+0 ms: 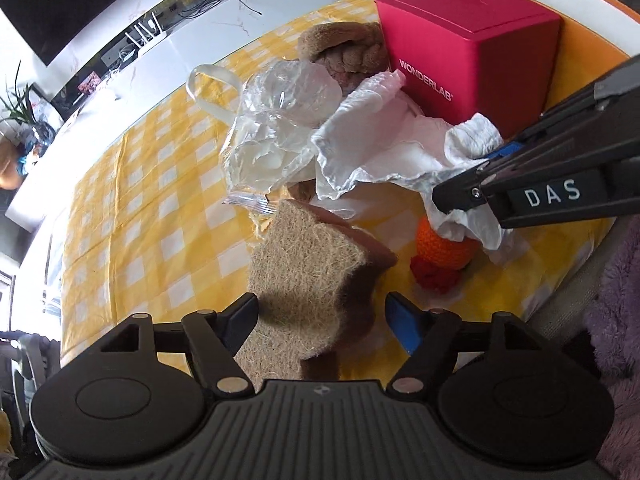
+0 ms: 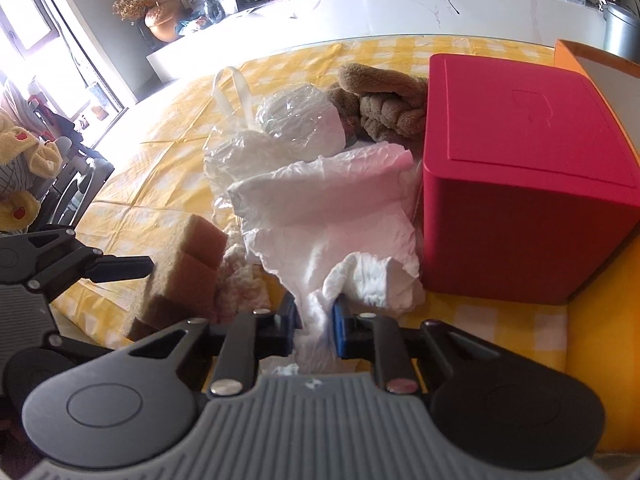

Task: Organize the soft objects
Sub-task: 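Grasp the brown pad with the left tool while the right tool grasps the white cloth, then carry the brown pad and white cloth over the open cardboard box with both tools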

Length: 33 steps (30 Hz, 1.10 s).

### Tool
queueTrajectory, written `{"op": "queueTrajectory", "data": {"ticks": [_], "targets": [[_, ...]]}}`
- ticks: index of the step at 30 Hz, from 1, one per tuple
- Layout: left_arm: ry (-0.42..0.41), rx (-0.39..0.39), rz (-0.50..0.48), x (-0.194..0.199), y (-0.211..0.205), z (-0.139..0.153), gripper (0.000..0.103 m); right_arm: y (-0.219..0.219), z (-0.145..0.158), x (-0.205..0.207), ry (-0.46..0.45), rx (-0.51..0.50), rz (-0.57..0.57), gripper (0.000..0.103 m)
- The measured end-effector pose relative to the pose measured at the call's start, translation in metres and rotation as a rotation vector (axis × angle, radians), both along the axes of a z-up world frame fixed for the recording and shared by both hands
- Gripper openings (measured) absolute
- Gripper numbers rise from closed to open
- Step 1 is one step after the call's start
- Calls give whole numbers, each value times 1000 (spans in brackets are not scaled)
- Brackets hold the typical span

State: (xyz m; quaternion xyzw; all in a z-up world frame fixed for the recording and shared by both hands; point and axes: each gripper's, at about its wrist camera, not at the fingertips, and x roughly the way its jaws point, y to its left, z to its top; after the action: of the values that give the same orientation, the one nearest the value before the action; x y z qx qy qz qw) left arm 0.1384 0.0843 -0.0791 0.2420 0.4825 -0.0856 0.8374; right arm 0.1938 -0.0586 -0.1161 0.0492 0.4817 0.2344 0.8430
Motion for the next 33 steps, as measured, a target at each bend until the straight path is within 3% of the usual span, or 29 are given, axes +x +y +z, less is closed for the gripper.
{"op": "queueTrajectory", "data": {"ticks": [1,2,3,6,9,19,24,33], "targets": [[1,4,0,0,0,0,82,-1,2,-1,-3,6,1,15],[-1,4,5,0,1,1,68,-6,4,-3,-12,12,-2,14],[-11,0,18,0,4,4,63,-8,7,-5,-21,14,-2,14],[-42,-34,32,-4,11,17,48,-15,19,-10,-47,28,5,13],[-79,-39,34,-9,10,33,39,-24,30,-16,-64,46,4,13],[-181,-120,40,-30,-12,90,38,-53,78,-49,-177,95,-7,12],[-217,-121,42,-40,-24,108,38,-71,103,-73,-250,103,-14,12],[-276,-183,-9,-61,-57,142,38,-111,150,-105,-383,58,-62,12]]}}
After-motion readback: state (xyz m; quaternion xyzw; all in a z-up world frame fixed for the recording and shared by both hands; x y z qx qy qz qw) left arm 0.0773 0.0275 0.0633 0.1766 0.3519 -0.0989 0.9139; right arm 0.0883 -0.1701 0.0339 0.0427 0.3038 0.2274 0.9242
